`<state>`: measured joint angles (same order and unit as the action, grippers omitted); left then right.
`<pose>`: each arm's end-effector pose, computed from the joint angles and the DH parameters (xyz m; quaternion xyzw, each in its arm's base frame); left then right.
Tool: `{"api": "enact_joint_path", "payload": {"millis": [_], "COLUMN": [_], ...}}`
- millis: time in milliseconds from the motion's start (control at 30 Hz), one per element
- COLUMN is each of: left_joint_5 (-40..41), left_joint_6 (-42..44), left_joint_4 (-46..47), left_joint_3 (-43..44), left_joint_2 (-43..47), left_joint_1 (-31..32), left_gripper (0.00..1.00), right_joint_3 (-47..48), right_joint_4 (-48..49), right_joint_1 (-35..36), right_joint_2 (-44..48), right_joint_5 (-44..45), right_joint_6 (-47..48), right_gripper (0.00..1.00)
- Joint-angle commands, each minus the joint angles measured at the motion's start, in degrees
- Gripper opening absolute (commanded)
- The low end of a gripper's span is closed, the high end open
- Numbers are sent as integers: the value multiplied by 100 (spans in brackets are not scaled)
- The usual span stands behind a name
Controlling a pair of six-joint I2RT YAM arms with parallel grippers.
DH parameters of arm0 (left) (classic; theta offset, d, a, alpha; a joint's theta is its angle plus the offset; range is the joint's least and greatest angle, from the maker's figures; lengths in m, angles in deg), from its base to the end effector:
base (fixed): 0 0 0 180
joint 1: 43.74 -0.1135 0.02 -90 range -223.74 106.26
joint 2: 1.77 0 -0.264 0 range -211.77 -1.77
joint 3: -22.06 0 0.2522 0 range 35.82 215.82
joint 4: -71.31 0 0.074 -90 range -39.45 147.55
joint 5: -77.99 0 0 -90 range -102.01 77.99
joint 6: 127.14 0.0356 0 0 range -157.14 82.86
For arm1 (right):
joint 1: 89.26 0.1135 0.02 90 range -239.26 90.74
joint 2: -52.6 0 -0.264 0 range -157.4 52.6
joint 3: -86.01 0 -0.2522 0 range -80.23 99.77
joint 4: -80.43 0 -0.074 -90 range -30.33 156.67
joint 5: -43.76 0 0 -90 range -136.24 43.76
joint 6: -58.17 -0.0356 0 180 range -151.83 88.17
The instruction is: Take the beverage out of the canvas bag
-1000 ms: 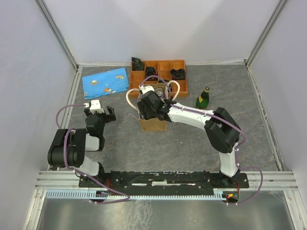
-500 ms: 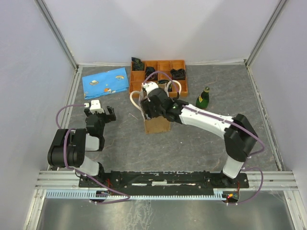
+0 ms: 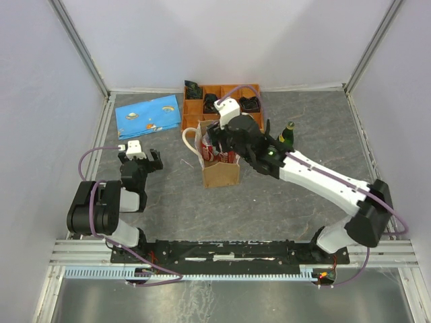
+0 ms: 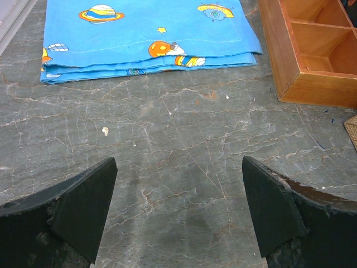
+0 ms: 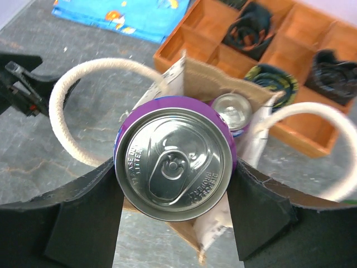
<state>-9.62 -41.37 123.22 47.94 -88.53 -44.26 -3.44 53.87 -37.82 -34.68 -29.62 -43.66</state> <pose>0.2360 0.0036 0.1397 -0.0450 0.7589 -0.0052 0.6497 0.2315 0.2740 0.3488 -0.2053 0.8045 0.1826 0.5265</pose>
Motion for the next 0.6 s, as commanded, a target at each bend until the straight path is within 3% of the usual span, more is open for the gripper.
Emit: {"api": "enact_joint_path", "payload": {"millis": [0,333,567], "left_joint_5": [-80,-76,-80], "left_joint_6": [274,279,274], "left_joint_4": [188,187,184], "left_joint_3": [133,133,133], "left_joint_2": [-29,-31,-26], "left_joint_1": [15,18,15], "left_gripper": [99,99,99], "right_joint_3": [-24,-851,-1173], "right_joint_4": [1110,1690,710], "right_joint_1": [23,-13,-271], "right_joint_2": [1049,2432,2579], "right_joint_5": [1033,3280,3550], "right_joint_6": [721,1864,1220], "right_gripper": [0,0,0]}}
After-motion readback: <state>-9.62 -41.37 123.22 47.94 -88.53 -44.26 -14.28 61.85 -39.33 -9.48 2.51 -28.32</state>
